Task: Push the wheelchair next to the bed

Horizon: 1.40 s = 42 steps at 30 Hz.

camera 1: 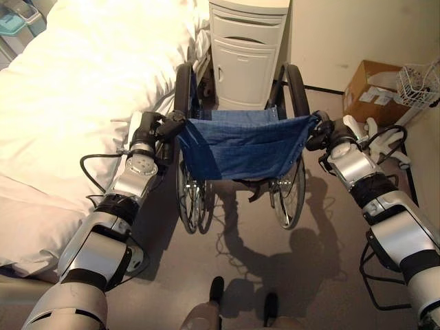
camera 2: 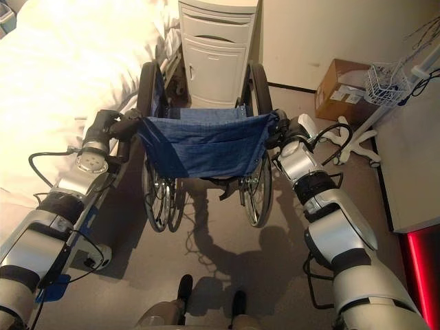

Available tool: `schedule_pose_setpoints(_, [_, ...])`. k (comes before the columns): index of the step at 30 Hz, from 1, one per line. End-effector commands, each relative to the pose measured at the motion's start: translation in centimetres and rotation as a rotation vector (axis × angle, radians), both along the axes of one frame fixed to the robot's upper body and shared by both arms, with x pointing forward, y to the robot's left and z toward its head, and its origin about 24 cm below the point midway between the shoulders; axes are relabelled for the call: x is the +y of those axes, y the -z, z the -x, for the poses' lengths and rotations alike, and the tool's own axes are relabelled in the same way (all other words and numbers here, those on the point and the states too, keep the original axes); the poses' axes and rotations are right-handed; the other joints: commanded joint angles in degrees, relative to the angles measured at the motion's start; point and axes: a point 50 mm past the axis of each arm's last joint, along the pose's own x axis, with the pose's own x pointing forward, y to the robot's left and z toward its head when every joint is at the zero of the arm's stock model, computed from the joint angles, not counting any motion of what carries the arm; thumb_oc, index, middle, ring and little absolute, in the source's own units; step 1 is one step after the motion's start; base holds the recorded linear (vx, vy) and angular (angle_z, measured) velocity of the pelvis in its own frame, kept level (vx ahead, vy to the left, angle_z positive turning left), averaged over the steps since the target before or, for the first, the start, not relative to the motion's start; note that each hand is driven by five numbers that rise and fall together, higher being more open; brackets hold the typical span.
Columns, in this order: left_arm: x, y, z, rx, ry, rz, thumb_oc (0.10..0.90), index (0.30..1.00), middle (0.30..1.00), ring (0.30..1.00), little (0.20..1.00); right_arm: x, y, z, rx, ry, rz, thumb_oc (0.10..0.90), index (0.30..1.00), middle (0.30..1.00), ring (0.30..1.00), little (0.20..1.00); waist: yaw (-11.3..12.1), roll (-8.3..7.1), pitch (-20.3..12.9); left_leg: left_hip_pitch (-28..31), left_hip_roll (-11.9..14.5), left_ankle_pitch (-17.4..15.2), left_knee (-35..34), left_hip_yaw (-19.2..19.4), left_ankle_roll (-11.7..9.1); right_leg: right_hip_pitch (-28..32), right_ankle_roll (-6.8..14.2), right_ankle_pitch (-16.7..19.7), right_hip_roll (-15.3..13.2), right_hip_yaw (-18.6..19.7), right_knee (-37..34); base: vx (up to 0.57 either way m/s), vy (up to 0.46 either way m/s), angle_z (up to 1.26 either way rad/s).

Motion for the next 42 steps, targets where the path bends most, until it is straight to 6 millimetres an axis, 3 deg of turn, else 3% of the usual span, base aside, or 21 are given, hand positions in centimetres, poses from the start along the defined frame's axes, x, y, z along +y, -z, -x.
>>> schedule_pose_setpoints(1, [-0.4, 2.4, 0.3, 0.121, 0.042, -0.070, 0.800, 0.900, 0.900, 0.900, 0.900, 9.3, 1.1, 0.3, -0.022, -0.382, -0.245, 0.800, 0.900, 0.900, 0.900, 0.900, 2.5, 0.52, 2.6, 0.2, -1.6, -1.6, 0.4, 0.1, 0.6, -0.4, 1.4, 6.0, -3.9, 1.8, 5.6, 0.04, -0.011, 0.00])
schedule_pose_setpoints(11, [1.3, 1.7, 0.9, 0.113, 0.027, 0.017, 0.800, 0.900, 0.900, 0.900, 0.900, 7.5, 1.0, 0.8, 0.034, -0.359, -0.343, 0.800, 0.900, 0.900, 0.900, 0.900, 1.2, 0.38, 0.9, 3.0, -1.6, -2.9, 0.1, 0.4, 0.8, 0.1, 1.3, 5.4, -3.9, 2.0, 6.8, 0.02, 0.006, 0.00])
schedule_pose_setpoints(21, [5.8, -0.2, 2.6, 0.078, 0.036, 0.006, 0.800, 0.900, 0.900, 0.900, 0.900, 1.1, -4.0, 0.5, -0.031, -0.350, -0.280, 0.800, 0.900, 0.900, 0.900, 0.900, 0.1, -0.47, -1.5, 5.5, -1.4, -3.9, 0.1, 0.9, 0.7, 1.1, 1.7, 5.7, -3.8, 2.4, 8.1, 0.03, 0.001, -0.01])
schedule_pose_setpoints(34, [7.7, -2.5, 4.0, -0.081, 0.067, 0.103, 0.800, 0.900, 0.900, 0.900, 0.900, -5.1, -10.2, 2.1, -0.307, -0.230, -0.146, 0.800, 0.900, 0.900, 0.900, 0.900, -0.6, -1.05, -3.9, 6.7, -1.4, -4.0, 0.1, 0.9, 0.9, 1.5, 1.8, 6.6, -3.3, 2.9, 9.6, 0.02, -0.007, -0.03])
schedule_pose_setpoints(39, [9.1, -3.7, 4.9, -0.160, 0.045, 0.107, 0.800, 0.900, 0.900, 0.900, 0.900, -8.4, -10.7, 3.4, -0.336, -0.159, -0.159, 0.800, 0.900, 0.900, 0.900, 0.900, -1.1, -1.32, -4.2, 7.1, -1.3, -4.2, 0.1, 1.1, 1.0, 1.3, 2.0, 6.8, -3.1, 3.1, 10.0, 0.00, -0.007, 0.00])
schedule_pose_setpoints(42, [9.8, -2.9, 5.8, -0.194, 0.012, 0.158, 0.800, 0.900, 0.900, 0.900, 0.900, -10.2, -9.9, 4.3, -0.374, -0.124, -0.230, 0.800, 0.900, 0.900, 0.900, 0.900, -1.2, -1.45, -4.1, 7.2, -1.2, -4.3, 0.1, 1.0, 1.1, 1.4, 1.9, 6.6, -2.9, 3.1, 9.6, 0.00, -0.011, 0.00])
